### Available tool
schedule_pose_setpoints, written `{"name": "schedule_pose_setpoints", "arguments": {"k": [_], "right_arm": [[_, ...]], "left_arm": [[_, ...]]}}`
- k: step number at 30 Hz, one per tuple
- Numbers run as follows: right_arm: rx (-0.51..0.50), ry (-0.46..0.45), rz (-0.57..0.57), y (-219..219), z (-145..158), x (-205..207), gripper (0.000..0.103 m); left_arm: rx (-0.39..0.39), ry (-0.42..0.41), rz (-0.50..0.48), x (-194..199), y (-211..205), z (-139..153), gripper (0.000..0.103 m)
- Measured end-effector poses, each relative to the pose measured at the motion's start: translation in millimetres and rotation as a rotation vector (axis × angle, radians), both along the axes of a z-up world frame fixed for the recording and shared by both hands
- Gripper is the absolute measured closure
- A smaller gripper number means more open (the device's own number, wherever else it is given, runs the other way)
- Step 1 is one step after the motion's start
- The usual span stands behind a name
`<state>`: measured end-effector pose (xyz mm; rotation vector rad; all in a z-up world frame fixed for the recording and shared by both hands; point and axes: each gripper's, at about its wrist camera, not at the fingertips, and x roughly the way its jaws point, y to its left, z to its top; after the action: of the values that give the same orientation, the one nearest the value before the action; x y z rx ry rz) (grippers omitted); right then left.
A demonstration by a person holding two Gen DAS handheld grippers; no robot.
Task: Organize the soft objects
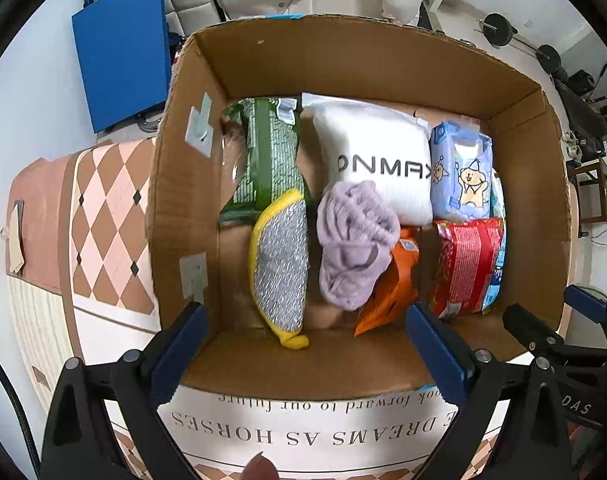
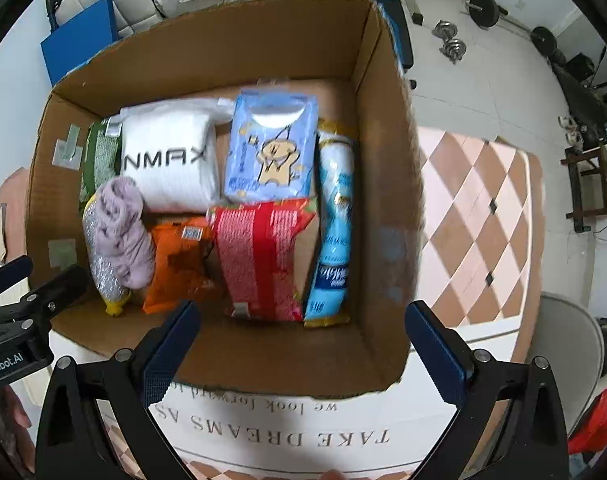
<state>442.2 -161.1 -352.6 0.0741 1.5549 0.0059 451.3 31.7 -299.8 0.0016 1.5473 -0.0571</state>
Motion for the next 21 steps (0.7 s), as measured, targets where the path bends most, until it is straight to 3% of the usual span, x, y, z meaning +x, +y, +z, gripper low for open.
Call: {"name": "schedule_pose_setpoints", "arguments": {"k": [4, 10, 21], "right_arm": [[-0.006, -0.016, -0.008, 0, 5, -12, 0.000], [-0.019, -0.094, -0.019, -1, 34, -37, 0.000], [-0.015, -0.323, -0.008, -4, 130, -130, 0.000]], "left_arm": [[0.031, -0.039, -0.007, -15, 0, 13, 0.001], [0.057, -0.163, 0.015, -53, 0, 51, 0.002], [0.073, -0.419, 0.015, -157, 1, 156, 0.001]]}}
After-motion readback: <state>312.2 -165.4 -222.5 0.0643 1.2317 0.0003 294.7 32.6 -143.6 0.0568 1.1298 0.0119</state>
